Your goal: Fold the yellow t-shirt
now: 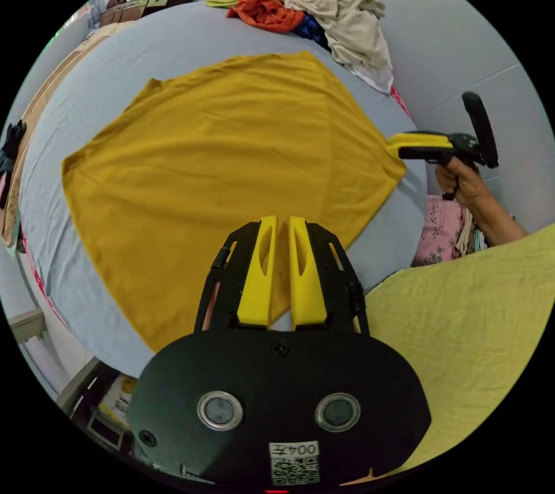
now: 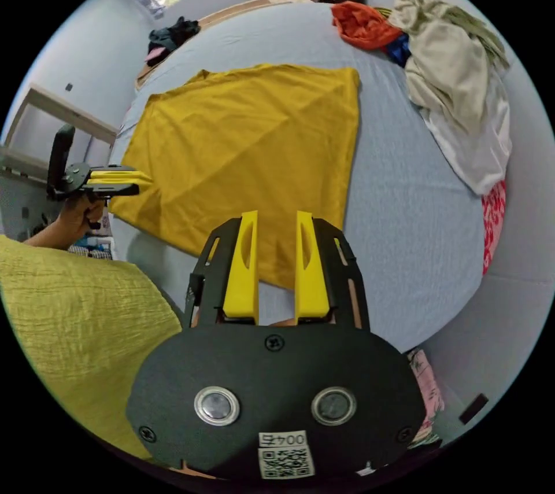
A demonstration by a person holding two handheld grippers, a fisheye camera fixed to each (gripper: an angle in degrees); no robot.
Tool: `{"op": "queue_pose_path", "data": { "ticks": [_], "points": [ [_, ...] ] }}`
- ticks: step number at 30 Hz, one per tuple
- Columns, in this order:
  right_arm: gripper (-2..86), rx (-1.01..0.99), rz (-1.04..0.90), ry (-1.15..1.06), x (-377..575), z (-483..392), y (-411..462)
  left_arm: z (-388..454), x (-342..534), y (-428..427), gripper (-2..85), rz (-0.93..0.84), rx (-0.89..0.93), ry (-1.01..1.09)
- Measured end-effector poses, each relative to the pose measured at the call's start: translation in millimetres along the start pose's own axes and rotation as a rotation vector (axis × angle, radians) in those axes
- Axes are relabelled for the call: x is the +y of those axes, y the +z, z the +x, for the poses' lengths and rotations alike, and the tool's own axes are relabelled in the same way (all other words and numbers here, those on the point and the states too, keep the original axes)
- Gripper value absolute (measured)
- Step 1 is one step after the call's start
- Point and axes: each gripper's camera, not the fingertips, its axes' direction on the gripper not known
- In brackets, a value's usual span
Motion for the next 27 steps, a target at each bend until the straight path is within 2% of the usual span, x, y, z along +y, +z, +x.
{"op": "queue_pose_path", "data": {
  "ticks": [4, 8, 12, 15, 22, 27],
  "points": [
    [10.6, 0.147, -0.091, -0.111, 17, -13, 23, 20, 23, 18, 1.5, -0.039, -0.07, 0.012],
    [9.0, 0.062, -0.023, -0.093, 39, 2, 12, 28, 46, 29, 1.2, 0.0, -0.081, -0.016],
    [9.3, 0.073, 0.031, -0.031, 51, 12, -15, 36, 63, 35, 1.1, 0.015, -0.089, -0.033],
    [9.7, 0.072, -0.059, -0.034, 67, 17, -5, 42, 71, 40, 1.1, -0.007, -0.104, -0.033],
    [8.1, 0.047, 0.039, -0.021, 79, 25, -37, 53, 90, 48, 1.1, -0.027, -0.138, -0.045],
    [7.4, 0.05, -0.051, -0.037, 90, 34, -31, 57, 108, 52, 1.3, -0.031, -0.147, -0.081]
  ]
}}
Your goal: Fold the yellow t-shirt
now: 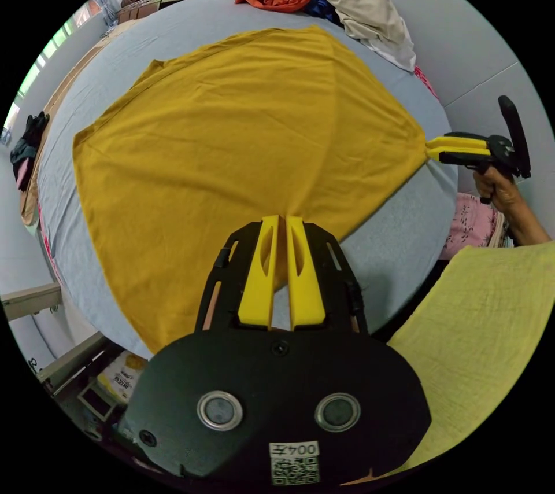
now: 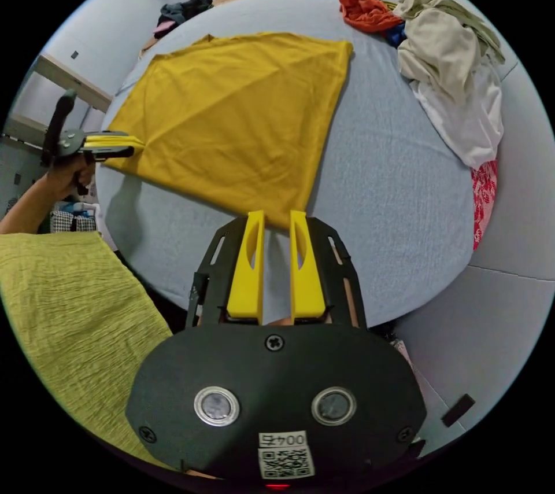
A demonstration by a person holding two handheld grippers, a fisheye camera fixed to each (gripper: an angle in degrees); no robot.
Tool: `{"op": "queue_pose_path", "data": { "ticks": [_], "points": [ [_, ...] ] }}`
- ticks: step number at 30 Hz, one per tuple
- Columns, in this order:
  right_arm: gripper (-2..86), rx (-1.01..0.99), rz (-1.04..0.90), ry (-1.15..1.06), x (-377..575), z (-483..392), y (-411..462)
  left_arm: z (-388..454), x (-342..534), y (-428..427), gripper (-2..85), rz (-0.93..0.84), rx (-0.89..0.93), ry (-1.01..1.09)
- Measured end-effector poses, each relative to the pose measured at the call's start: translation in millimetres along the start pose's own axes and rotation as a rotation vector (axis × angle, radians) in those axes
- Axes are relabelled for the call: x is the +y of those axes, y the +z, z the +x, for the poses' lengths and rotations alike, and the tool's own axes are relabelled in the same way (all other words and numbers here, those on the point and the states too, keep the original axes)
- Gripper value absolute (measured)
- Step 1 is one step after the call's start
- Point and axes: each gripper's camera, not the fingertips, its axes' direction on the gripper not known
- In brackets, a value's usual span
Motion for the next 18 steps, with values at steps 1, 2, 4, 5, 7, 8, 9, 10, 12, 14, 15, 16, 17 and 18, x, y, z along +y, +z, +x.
{"op": "queue_pose_path", "data": {
  "ticks": [1, 2, 4, 5, 7, 8, 9, 10, 12, 14, 15, 16, 17, 18],
  "points": [
    [7.0, -0.018, 0.023, 0.007, 5, 5, -6, -1, 2, 0, 1.2, -0.005, 0.003, -0.008],
    [6.7, -0.044, 0.042, 0.021, 11, 11, -12, -3, 4, 1, 1.1, -0.023, 0.018, -0.028],
    [6.6, -0.094, 0.061, 0.058, 19, 24, -18, -9, 11, -1, 1.0, -0.038, 0.093, -0.069],
    [6.6, -0.157, 0.079, 0.089, 23, 34, -22, -14, 22, -8, 1.0, 0.026, 0.133, -0.123],
    [6.5, -0.263, 0.106, 0.131, 27, 47, -25, -22, 45, -20, 1.1, 0.13, 0.158, -0.214],
    [6.5, -0.315, 0.118, 0.149, 27, 54, -25, -28, 64, -25, 1.3, 0.177, 0.175, -0.266],
    [6.5, -0.328, 0.117, 0.157, 26, 57, -24, -36, 84, -28, 1.5, 0.212, 0.179, -0.322],
    [6.5, -0.331, 0.107, 0.163, 22, 60, -22, -39, 96, -30, 1.6, 0.228, 0.172, -0.354],
    [6.5, -0.307, 0.088, 0.155, 13, 62, -19, -53, 142, -32, 2.7, 0.284, 0.141, -0.467],
    [6.4, -0.276, 0.057, 0.139, -2, 62, -16, -63, 174, -30, 3.9, 0.285, 0.118, -0.528],
    [6.3, -0.262, 0.046, 0.137, -5, 62, -15, -69, 192, -28, 4.7, 0.271, 0.105, -0.549],
    [6.0, -0.232, 0.01, 0.135, -14, 63, -12, -72, 199, -27, 5.2, 0.264, 0.098, -0.558],
    [5.2, -0.211, -0.038, 0.128, -22, 63, -7, -77, 212, -27, 5.9, 0.255, 0.084, -0.567],
    [4.8, -0.202, -0.061, 0.129, -26, 63, -5, -82, 221, -27, 6.4, 0.253, 0.069, -0.556]
  ]
}}
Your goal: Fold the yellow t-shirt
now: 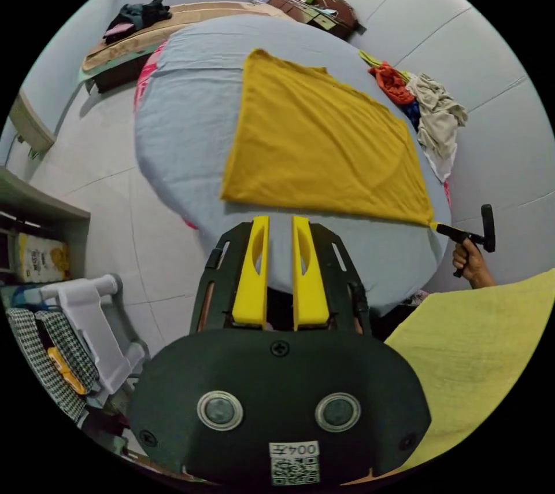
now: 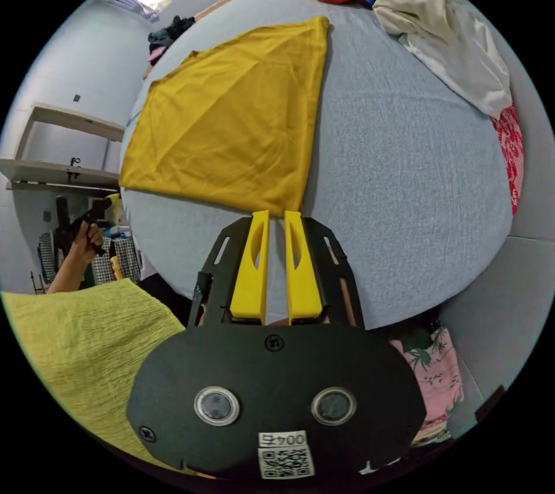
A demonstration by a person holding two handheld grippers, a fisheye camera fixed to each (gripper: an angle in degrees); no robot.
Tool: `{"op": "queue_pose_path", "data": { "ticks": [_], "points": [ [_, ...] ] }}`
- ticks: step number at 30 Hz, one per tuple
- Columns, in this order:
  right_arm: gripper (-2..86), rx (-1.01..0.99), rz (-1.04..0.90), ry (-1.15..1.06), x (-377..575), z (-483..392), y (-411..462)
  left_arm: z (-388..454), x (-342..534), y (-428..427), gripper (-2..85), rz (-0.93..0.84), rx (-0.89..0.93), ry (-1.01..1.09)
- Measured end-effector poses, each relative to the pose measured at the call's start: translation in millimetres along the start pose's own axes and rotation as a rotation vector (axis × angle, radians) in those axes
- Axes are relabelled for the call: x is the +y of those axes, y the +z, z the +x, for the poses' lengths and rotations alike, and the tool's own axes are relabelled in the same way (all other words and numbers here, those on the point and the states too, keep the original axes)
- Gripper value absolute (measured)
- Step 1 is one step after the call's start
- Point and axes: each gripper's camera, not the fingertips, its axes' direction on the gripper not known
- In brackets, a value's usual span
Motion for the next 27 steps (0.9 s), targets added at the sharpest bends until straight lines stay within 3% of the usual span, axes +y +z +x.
{"op": "queue_pose_path", "data": {
  "ticks": [12, 23, 27],
  "points": [
    [-0.8, -0.003, -0.242, 0.13, -68, 24, -7, -38, -16, 20, 8.1, -0.146, -0.006, 0.454],
    [-0.6, 0.044, -0.276, 0.245, -89, 35, -20, -52, -20, 40, 4.7, -0.096, 0.181, 0.551],
    [-0.1, 0.066, -0.277, 0.26, -91, 36, -25, -50, -25, 47, 1.6, -0.13, 0.134, 0.591]
  ]
}}
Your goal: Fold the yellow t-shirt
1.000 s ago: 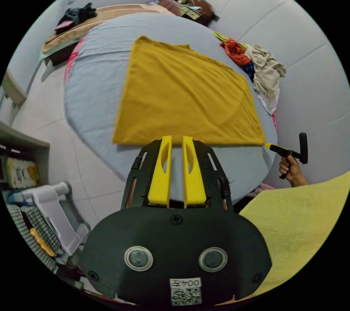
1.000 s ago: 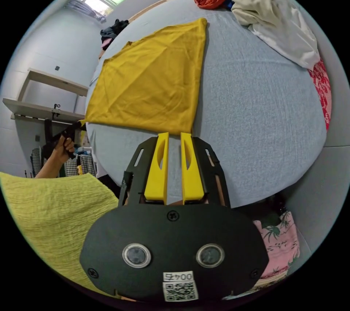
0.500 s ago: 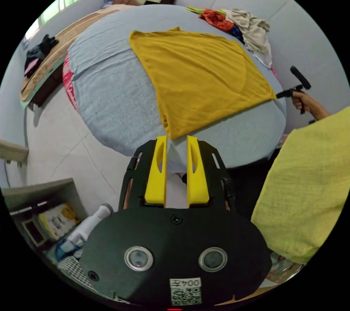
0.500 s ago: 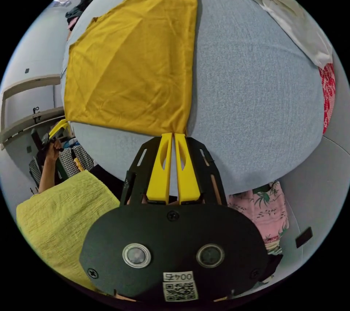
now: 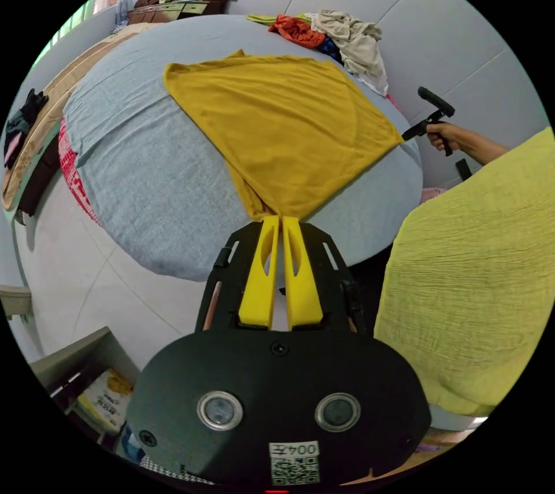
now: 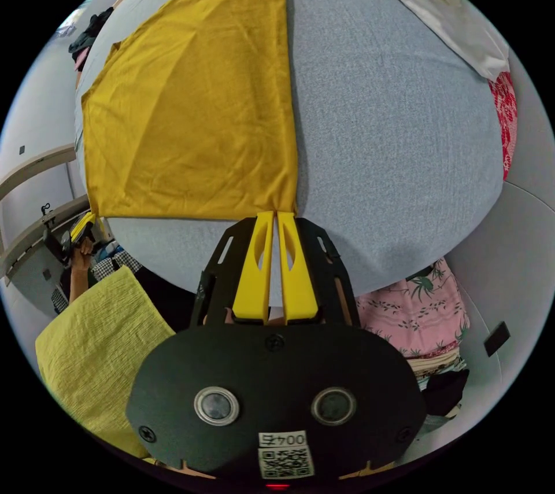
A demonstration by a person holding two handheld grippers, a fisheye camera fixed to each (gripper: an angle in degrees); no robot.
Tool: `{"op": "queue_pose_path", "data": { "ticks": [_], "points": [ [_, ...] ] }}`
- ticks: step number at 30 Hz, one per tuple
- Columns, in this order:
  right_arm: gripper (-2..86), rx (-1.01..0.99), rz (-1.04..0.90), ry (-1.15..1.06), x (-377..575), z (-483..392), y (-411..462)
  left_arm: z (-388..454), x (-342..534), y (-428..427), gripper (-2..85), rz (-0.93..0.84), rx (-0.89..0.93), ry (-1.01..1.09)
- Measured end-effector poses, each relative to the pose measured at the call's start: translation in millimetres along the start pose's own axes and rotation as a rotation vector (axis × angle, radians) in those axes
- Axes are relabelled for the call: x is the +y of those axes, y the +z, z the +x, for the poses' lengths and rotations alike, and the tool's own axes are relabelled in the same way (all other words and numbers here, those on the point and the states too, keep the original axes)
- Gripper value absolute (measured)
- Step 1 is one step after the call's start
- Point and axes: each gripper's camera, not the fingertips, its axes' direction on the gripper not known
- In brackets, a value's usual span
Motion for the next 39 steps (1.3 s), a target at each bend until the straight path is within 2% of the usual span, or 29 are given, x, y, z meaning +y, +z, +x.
{"op": "queue_pose_path", "data": {
  "ticks": [4, 9, 16, 21, 26, 30, 39],
  "points": [
    [0.5, 0.041, 0.024, -0.005, 6, 0, -7, -13, 10, 23, 0.9, -0.041, 0.022, -0.044],
    [0.9, 0.071, 0.069, -0.03, 21, 4, -15, -20, 13, 36, 0.7, -0.002, 0.065, -0.132],
    [1.1, -0.087, 0.164, 0.01, 53, 45, -30, 0, -5, 41, 1.3, 0.047, 0.048, -0.165],
    [8.1, -0.303, 0.322, -0.115, 98, 80, -44, 89, -81, 99, 3.7, 0.086, 0.146, -0.04],
    [11.5, -0.284, 0.465, -0.268, 140, 113, -70, 174, -161, 182, 8.9, 0.002, 0.144, 0.048],
    [11.3, -0.347, 0.463, -0.354, 145, 134, -70, 230, -213, 236, 8.9, -0.092, 0.088, 0.152],
    [10.7, -0.418, 0.414, -0.565, 160, 150, -68, 302, -277, 319, 8.2, -0.216, 0.036, 0.191]
  ]
}}
